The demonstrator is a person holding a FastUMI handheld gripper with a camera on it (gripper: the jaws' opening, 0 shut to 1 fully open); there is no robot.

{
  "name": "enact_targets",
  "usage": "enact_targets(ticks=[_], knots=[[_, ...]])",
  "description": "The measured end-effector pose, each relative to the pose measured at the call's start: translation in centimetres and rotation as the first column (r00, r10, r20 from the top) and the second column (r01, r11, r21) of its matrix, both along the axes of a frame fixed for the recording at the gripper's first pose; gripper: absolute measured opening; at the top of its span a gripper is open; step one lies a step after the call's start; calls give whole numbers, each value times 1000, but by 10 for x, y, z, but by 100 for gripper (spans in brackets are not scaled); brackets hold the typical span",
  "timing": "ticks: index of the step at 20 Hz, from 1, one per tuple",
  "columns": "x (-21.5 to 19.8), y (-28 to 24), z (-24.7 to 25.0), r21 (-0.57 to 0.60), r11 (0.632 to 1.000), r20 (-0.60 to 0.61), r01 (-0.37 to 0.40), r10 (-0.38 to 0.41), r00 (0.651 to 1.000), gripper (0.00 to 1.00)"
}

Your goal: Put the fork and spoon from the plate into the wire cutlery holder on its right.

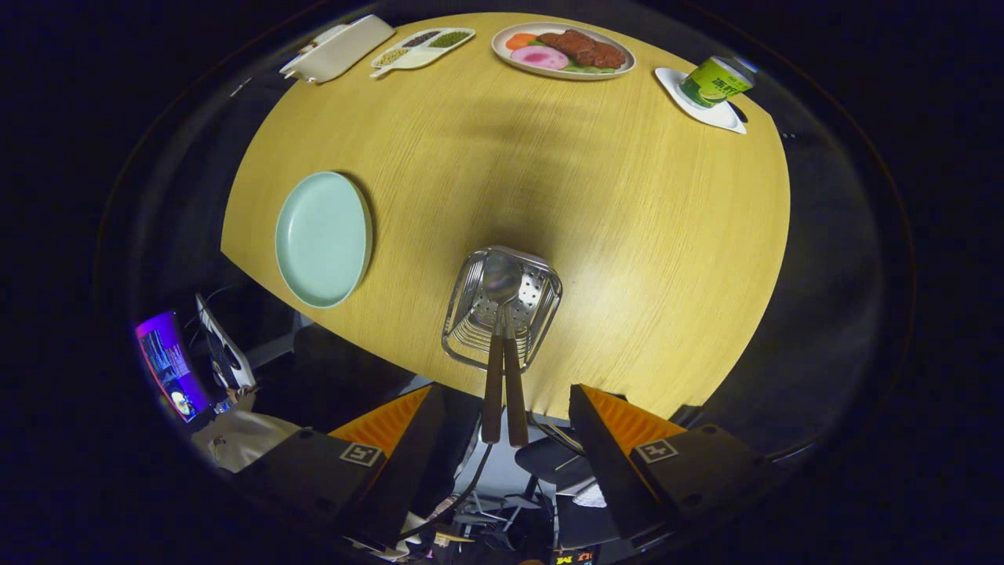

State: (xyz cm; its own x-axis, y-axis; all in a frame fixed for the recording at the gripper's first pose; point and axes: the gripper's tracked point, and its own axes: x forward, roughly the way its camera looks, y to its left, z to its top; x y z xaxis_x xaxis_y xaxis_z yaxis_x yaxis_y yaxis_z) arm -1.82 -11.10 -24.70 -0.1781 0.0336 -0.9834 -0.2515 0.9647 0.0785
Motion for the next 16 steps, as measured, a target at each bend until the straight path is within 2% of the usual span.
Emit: enact_targets(ticks=[4,6,8,9,11,13,16], knots=[[19,10,38,95,992,161,85,-100,982,100],[32,11,60,130,984,267,122,-153,951,100],[44,17,86,188,969,372,163,-224,901,100],[54,21,100,222,957,438,185,-268,858,100],[75,16,127,247,944,596,221,-328,733,100],[87,7,155,223,950,732,216,-310,606,99],[91,17,198,252,945,844,209,-320,430,100]])
